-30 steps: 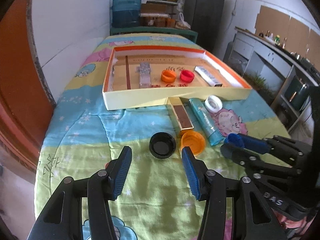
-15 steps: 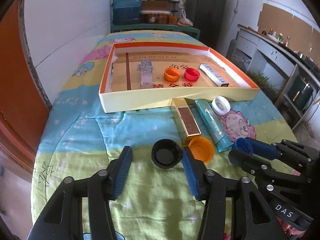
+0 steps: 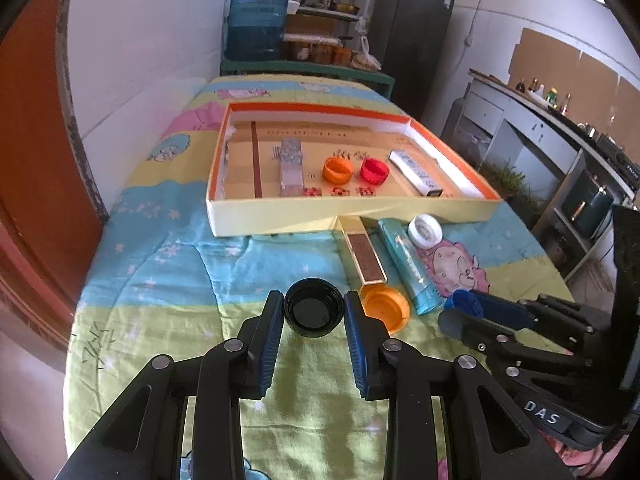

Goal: Organize rigid objects
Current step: 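Carry the black cap with the left tool while the right tool carries the blue cap over the tray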

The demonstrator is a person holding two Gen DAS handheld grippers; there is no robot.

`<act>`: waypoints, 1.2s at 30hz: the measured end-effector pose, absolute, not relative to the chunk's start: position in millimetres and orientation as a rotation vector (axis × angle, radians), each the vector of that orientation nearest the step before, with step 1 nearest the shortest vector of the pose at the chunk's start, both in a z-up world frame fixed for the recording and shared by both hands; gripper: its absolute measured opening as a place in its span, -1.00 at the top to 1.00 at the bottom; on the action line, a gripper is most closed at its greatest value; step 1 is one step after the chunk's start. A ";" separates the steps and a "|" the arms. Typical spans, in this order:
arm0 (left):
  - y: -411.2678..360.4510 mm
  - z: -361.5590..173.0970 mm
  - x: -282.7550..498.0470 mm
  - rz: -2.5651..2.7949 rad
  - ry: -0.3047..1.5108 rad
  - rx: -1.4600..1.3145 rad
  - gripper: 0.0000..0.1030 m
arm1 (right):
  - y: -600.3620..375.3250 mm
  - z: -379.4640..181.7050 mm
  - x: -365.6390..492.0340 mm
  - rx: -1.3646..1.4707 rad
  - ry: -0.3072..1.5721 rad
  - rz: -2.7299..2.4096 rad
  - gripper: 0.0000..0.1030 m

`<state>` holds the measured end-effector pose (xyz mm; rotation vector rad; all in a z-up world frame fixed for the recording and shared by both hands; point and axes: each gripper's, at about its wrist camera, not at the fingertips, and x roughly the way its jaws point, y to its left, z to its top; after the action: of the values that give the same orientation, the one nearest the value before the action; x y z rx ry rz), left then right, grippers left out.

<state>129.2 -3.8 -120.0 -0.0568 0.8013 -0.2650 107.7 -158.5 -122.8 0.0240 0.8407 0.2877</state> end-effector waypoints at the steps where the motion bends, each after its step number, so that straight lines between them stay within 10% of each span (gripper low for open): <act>1: -3.0 -117.2 128.0 -0.266 0.795 -0.060 0.39 | -159.0 -122.5 107.4 0.026 0.840 0.286 0.41; 36: -14.1 17.7 134.2 -0.315 0.530 -0.050 0.39 | -167.8 -7.1 133.0 -0.126 0.602 0.215 0.41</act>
<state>134.2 -14.1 17.7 -0.0505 0.5299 -0.3150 133.0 -167.8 -7.1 -0.1261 0.6024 0.2155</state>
